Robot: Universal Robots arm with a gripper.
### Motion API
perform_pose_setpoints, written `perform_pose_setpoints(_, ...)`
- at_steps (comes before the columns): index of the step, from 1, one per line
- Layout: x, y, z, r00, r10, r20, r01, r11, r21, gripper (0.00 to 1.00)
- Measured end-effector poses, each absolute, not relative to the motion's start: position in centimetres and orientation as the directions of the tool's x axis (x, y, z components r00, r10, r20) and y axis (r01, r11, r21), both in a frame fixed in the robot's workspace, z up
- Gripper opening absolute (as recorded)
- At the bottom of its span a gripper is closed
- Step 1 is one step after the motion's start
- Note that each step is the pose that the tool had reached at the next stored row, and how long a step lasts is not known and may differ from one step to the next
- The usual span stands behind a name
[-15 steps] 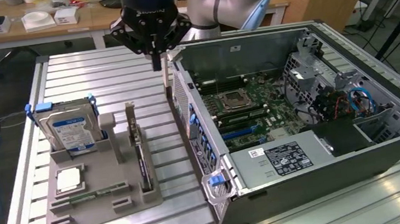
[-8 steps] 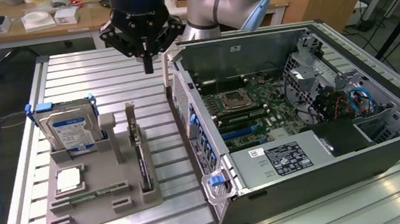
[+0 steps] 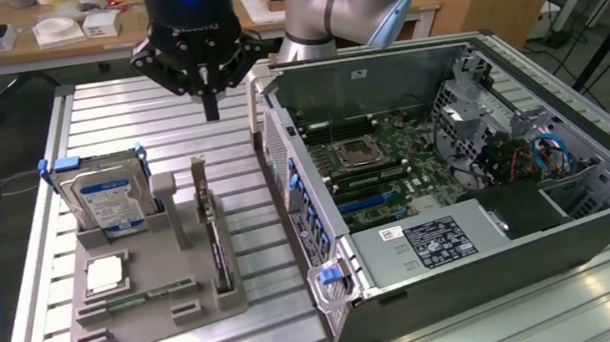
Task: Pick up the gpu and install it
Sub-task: 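Reach for the gpu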
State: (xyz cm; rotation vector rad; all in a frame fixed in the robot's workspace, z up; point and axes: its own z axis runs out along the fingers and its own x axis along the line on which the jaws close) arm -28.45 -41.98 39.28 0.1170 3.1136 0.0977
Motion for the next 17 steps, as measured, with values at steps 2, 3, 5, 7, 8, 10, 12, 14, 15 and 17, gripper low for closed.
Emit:
perform_pose_setpoints(2, -28.9, -42.1, 39.3, -0.997, 0.076, -0.022, 0.074, 0.995, 0.064, 0.11)
perform_pose_setpoints(3, -29.1, -42.1, 39.3, -0.997, 0.076, -0.022, 0.074, 0.995, 0.064, 0.11)
perform_pose_setpoints(5, -29.6, -42.2, 39.3, -0.997, 0.076, -0.022, 0.074, 0.995, 0.064, 0.11)
perform_pose_setpoints(7, -30.1, -42.3, 39.3, -0.997, 0.076, -0.022, 0.074, 0.995, 0.064, 0.11)
perform_pose_setpoints(8, -30.3, -42.3, 39.3, -0.997, 0.076, -0.022, 0.074, 0.995, 0.064, 0.11)
perform_pose_setpoints(10, -30.6, -42.3, 39.3, -0.997, 0.076, -0.022, 0.074, 0.995, 0.064, 0.11)
perform_pose_setpoints(12, -30.7, -42.3, 39.3, -0.997, 0.076, -0.022, 0.074, 0.995, 0.064, 0.11)
perform_pose_setpoints(14, -30.7, -42.3, 39.3, -0.997, 0.076, -0.022, 0.074, 0.995, 0.064, 0.11)
perform_pose_setpoints(15, -30.7, -42.3, 39.3, -0.997, 0.076, -0.022, 0.074, 0.995, 0.064, 0.11)
perform_pose_setpoints(17, -30.7, -42.3, 39.3, -0.997, 0.076, -0.022, 0.074, 0.995, 0.064, 0.11)
